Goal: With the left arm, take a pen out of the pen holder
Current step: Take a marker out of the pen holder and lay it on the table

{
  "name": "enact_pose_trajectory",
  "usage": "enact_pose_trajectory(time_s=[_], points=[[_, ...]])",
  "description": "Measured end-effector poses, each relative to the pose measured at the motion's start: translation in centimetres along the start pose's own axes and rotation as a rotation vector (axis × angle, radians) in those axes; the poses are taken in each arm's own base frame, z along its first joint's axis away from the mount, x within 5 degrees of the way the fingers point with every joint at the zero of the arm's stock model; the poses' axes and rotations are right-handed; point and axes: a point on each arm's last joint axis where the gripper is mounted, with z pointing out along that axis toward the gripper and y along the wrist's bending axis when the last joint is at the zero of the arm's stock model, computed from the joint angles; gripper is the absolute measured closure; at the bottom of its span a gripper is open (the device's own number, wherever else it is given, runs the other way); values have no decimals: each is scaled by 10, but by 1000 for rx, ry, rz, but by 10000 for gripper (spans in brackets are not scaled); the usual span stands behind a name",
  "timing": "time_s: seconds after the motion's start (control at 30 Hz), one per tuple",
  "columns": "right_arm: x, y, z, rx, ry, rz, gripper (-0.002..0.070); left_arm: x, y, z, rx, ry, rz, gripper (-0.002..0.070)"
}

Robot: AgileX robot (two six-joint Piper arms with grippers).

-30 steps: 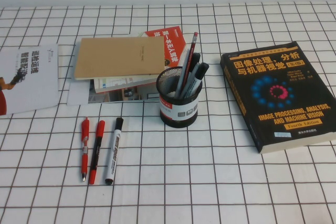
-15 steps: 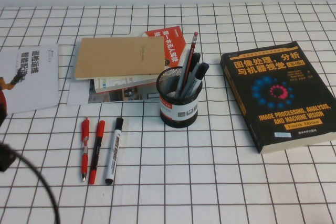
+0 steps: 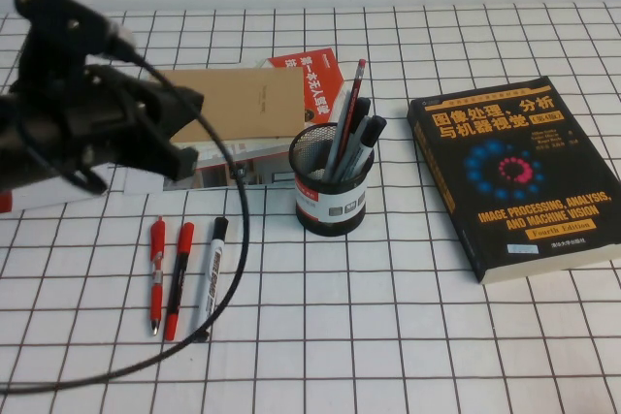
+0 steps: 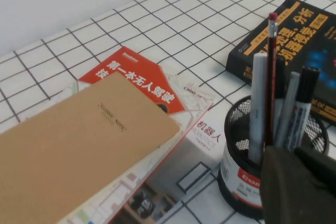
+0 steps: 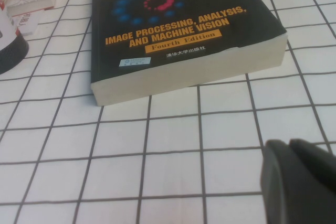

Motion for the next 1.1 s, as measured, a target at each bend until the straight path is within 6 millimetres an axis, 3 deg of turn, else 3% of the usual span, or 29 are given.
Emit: enact_pose_trajectory(time_s=[0.33,0.43,0.53,0.63,0.7,0.93,1.1], points=[[0,0,0,0,0,0,692,-17,23,83,102,22,-65,653],[0,0,0,0,0,0,692,-22,18,103,164,20,-13,572],[0,0,0,0,0,0,692,-27,3,124,215,12,70,421],[0,0,0,0,0,0,692,-32,-14,144,189,-1,118,282],[0,0,0,0,0,0,692,-34,-22,155,157,-5,130,237],[0,0,0,0,0,0,692,-36,-47,182,172,-14,155,207],[0,0,0,0,0,0,692,-36,-47,190,103,-25,80,206]])
